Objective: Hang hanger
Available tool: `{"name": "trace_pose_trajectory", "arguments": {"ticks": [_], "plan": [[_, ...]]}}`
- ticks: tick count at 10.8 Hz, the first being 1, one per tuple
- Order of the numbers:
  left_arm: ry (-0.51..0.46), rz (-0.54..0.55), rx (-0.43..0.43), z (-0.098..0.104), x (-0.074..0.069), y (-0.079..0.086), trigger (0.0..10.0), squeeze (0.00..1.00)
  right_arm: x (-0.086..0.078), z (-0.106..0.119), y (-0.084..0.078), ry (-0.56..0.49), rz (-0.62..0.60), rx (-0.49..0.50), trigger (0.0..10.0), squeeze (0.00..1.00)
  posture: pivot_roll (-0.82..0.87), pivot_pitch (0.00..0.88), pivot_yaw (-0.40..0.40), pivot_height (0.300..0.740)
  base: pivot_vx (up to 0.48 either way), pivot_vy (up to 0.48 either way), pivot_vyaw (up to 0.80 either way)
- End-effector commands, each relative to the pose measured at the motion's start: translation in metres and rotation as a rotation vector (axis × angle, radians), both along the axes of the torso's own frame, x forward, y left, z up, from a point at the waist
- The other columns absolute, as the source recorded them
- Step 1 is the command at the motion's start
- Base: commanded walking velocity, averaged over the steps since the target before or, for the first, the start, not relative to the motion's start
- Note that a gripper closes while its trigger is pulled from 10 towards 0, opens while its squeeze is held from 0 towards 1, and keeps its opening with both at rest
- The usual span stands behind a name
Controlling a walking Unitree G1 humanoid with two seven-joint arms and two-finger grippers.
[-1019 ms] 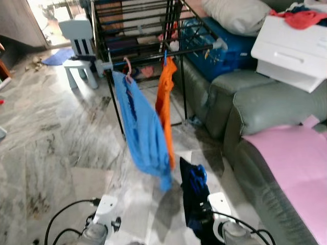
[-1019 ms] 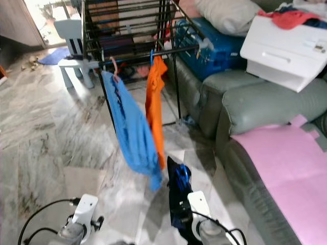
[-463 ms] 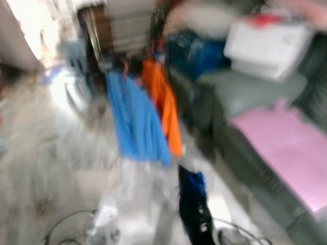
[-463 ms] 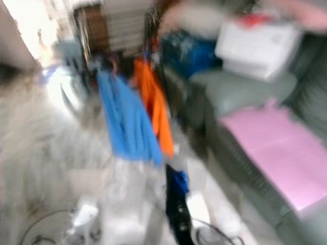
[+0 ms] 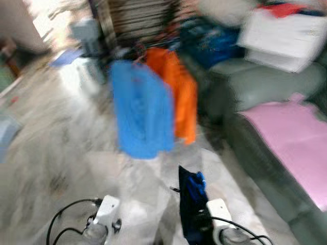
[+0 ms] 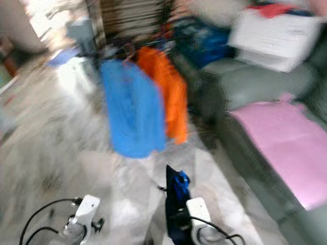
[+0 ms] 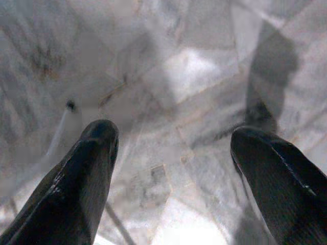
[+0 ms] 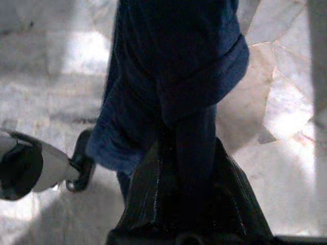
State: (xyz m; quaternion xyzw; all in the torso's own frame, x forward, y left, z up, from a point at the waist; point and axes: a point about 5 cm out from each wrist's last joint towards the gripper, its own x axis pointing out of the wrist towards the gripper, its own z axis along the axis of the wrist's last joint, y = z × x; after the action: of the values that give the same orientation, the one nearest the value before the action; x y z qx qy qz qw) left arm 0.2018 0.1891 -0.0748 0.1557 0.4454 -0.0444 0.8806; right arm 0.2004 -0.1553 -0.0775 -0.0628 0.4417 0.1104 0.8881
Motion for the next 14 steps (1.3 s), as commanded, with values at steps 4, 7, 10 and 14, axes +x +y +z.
{"name": "trace_pose_trajectory", "arguments": {"ticks": [4, 7, 10, 14], "plan": [[0.021, 0.033, 0.014, 0.001, 0.000, 0.010, 10.0, 0.00, 0.010, 0.006, 0.012, -0.053, 0.043, 0.019, 10.0, 0.00, -0.04, 0.000, 0.075, 0.740, 0.000, 0.000, 0.80], [0.023, 0.093, -0.035, 0.000, -0.002, 0.011, 10.0, 0.00, 0.013, 0.008, 0.000, -0.066, -0.055, 0.015, 10.0, 0.00, -0.03, 0.000, 0.075, 0.740, 0.000, 0.000, 0.80], [-0.030, 0.122, -0.069, 0.006, 0.009, 0.006, 10.0, 0.00, 0.018, 0.013, -0.035, -0.090, -0.337, -0.030, 10.0, 0.00, -0.03, 0.000, 0.068, 0.740, 0.000, 0.000, 0.00], [-0.012, 0.071, -0.048, -0.001, -0.001, 0.000, 10.0, 0.00, 0.006, 0.007, -0.049, -0.030, -0.405, -0.043, 10.0, 0.00, -0.05, 0.000, 0.065, 0.740, 0.000, 0.000, 0.00]]}}
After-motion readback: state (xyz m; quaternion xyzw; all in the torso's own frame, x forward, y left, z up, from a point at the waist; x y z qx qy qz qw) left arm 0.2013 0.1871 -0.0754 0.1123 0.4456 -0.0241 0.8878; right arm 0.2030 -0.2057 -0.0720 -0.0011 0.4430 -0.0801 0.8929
